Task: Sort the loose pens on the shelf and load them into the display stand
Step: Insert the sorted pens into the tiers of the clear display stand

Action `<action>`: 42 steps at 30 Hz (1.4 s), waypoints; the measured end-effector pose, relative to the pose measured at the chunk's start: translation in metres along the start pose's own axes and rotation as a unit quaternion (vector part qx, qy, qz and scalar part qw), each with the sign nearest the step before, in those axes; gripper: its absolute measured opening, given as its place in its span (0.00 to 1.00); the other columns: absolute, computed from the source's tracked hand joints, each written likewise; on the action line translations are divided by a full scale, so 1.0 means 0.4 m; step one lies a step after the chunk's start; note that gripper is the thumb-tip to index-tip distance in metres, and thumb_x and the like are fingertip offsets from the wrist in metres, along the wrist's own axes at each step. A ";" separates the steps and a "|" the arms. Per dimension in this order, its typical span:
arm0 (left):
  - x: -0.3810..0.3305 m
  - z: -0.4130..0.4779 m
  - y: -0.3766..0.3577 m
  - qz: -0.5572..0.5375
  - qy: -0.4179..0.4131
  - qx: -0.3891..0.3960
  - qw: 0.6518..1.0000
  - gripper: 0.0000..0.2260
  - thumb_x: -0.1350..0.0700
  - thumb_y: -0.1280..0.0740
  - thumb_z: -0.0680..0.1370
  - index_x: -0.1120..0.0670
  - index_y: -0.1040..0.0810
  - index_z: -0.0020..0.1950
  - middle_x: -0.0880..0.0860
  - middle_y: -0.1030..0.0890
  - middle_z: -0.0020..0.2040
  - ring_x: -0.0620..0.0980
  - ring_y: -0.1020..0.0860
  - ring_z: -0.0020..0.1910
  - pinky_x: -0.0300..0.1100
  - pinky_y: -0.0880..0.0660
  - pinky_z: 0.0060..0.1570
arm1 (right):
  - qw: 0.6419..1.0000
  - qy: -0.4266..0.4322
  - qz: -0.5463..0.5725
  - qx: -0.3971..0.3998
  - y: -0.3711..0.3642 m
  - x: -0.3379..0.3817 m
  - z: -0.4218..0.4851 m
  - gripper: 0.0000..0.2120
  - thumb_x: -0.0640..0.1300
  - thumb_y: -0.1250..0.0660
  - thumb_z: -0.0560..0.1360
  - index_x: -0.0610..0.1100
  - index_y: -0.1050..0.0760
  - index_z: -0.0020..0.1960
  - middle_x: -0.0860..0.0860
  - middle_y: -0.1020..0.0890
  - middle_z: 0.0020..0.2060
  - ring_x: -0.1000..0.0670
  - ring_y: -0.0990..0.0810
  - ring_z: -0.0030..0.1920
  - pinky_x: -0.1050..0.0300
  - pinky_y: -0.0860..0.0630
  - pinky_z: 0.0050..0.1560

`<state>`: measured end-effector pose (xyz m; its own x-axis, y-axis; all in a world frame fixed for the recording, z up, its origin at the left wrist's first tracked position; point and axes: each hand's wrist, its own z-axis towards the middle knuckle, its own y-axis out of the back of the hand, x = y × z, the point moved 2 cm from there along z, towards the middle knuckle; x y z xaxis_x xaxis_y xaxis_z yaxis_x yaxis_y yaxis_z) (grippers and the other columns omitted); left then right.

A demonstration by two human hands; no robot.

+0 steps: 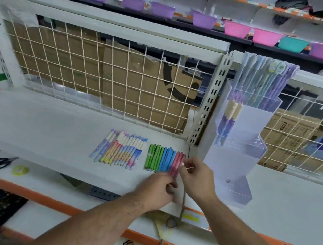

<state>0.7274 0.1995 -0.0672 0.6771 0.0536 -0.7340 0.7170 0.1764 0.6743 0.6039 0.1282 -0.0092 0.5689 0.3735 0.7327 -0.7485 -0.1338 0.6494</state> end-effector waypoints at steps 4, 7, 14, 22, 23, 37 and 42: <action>0.081 -0.050 0.102 -0.049 0.001 -0.050 0.998 0.07 0.62 0.30 0.74 0.51 0.19 0.48 0.44 0.23 0.46 0.41 0.24 0.42 0.26 0.31 0.41 | 1.000 -0.002 -0.001 -0.016 -0.106 0.056 -0.012 0.04 0.43 0.30 0.75 0.48 0.21 0.49 0.56 0.18 0.40 0.53 0.20 0.41 0.57 0.23 0.45; 0.153 -0.085 0.197 -0.047 -0.009 -0.096 0.994 0.05 0.63 0.30 0.74 0.54 0.18 0.46 0.47 0.21 0.44 0.40 0.24 0.41 0.28 0.30 0.41 | 1.000 0.010 -0.008 -0.019 -0.196 0.100 -0.017 0.05 0.42 0.29 0.75 0.45 0.20 0.51 0.53 0.18 0.41 0.51 0.20 0.42 0.54 0.23 0.46; 0.324 -0.086 0.392 0.028 0.045 -0.214 0.975 0.04 0.57 0.30 0.75 0.50 0.23 0.46 0.47 0.22 0.45 0.51 0.21 0.45 0.43 0.24 0.44 | 0.997 0.040 -0.065 -0.024 -0.372 0.185 -0.030 0.07 0.47 0.32 0.78 0.47 0.21 0.54 0.52 0.20 0.48 0.49 0.21 0.47 0.52 0.22 0.46; 0.415 -0.023 0.442 0.076 0.141 -0.220 0.962 0.13 0.47 0.31 0.76 0.53 0.26 0.54 0.52 0.23 0.51 0.54 0.25 0.51 0.48 0.27 0.47 | 0.990 0.047 -0.126 -0.045 -0.425 0.192 -0.014 0.06 0.49 0.33 0.78 0.47 0.21 0.51 0.53 0.22 0.46 0.52 0.26 0.46 0.57 0.28 0.43; 0.414 -0.021 0.438 0.092 0.138 -0.217 0.962 0.13 0.45 0.32 0.76 0.53 0.26 0.53 0.51 0.23 0.50 0.53 0.26 0.50 0.47 0.27 0.46 | 0.991 0.043 -0.121 -0.044 -0.426 0.190 -0.016 0.06 0.48 0.33 0.78 0.47 0.21 0.50 0.54 0.22 0.46 0.52 0.25 0.46 0.57 0.28 0.44; 0.428 -0.017 0.428 0.155 0.154 -0.215 0.952 0.12 0.51 0.38 0.78 0.56 0.22 0.57 0.54 0.19 0.52 0.54 0.23 0.53 0.48 0.27 0.51 | 0.990 0.054 -0.122 -0.045 -0.433 0.183 -0.024 0.05 0.48 0.33 0.78 0.48 0.22 0.46 0.55 0.23 0.41 0.54 0.25 0.40 0.59 0.26 0.39; 0.428 -0.014 0.426 0.182 0.155 -0.198 0.951 0.12 0.48 0.38 0.78 0.56 0.24 0.49 0.53 0.20 0.48 0.53 0.24 0.48 0.46 0.29 0.46 | 0.990 0.051 -0.121 -0.043 -0.431 0.185 -0.027 0.05 0.49 0.33 0.78 0.48 0.23 0.47 0.56 0.23 0.41 0.55 0.24 0.40 0.61 0.27 0.39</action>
<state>0.9647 0.2442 -0.0784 0.7426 0.4587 -0.4880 0.2850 0.4430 0.8500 0.7713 0.1888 -0.0693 0.7008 0.4769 0.5305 -0.6231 0.0472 0.7807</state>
